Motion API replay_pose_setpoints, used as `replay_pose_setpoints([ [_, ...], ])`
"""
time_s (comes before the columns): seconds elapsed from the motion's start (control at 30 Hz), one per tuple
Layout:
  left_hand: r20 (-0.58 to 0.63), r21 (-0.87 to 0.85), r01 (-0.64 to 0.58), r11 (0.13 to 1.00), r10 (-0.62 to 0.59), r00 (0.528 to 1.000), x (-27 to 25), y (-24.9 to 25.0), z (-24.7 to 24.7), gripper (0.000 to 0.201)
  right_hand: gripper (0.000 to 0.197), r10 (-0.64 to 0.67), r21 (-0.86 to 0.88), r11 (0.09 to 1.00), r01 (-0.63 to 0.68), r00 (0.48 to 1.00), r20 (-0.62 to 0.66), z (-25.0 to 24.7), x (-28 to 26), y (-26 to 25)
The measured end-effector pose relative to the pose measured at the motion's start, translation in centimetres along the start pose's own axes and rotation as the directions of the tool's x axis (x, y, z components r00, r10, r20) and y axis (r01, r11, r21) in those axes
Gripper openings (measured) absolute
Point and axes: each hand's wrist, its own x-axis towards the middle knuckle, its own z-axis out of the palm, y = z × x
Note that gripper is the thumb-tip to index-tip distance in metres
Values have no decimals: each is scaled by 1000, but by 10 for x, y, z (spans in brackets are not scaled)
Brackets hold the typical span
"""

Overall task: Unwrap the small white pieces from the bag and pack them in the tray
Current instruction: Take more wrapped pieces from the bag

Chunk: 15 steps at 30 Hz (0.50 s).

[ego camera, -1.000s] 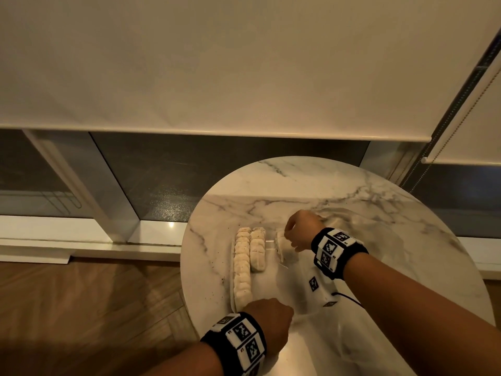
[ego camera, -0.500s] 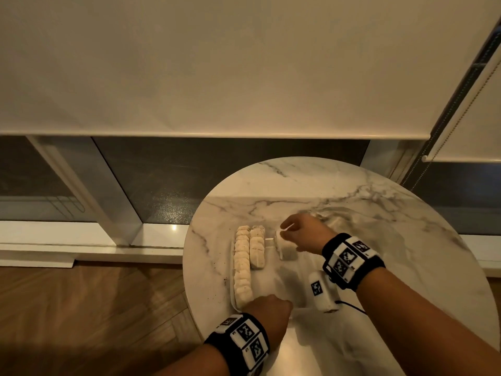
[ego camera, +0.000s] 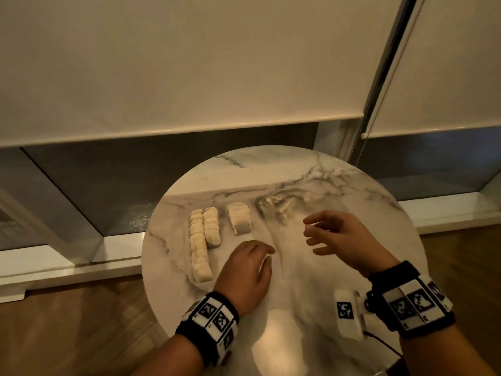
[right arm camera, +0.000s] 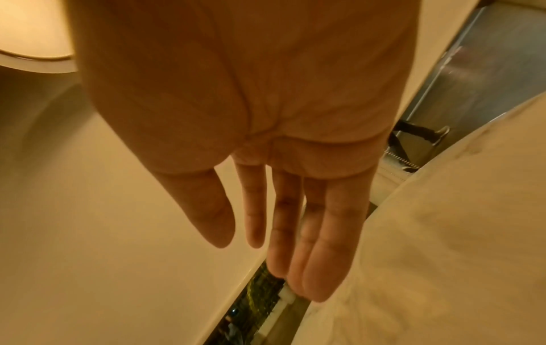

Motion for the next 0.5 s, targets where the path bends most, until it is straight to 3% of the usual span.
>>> replay_pose_setpoints([
  [0.07,-43,-51,-198,979,196,980,1,23,10,17,10,36,2,999,-36,999,-10,-9,-3,10],
  [0.13,64,-45,-244,969,246,967,2,39,24,21,10,89,-26,996,-89,996,23,-17,-4,20],
  [0.23,363,107,-144,984,96,927,8,55,42,38,18,244,-215,952,-216,963,112,-21,-7,32],
  [0.33,593,324,-139,936,-86,801,13,64,57,49,24,370,-477,833,-280,923,106,-20,-6,48],
  [0.43,652,446,-61,893,-277,705,11,58,72,59,24,389,-634,731,-252,917,83,-15,-4,68],
  [0.5,610,480,6,877,-338,717,11,54,74,60,27,382,-695,683,-225,921,77,-12,0,79],
])
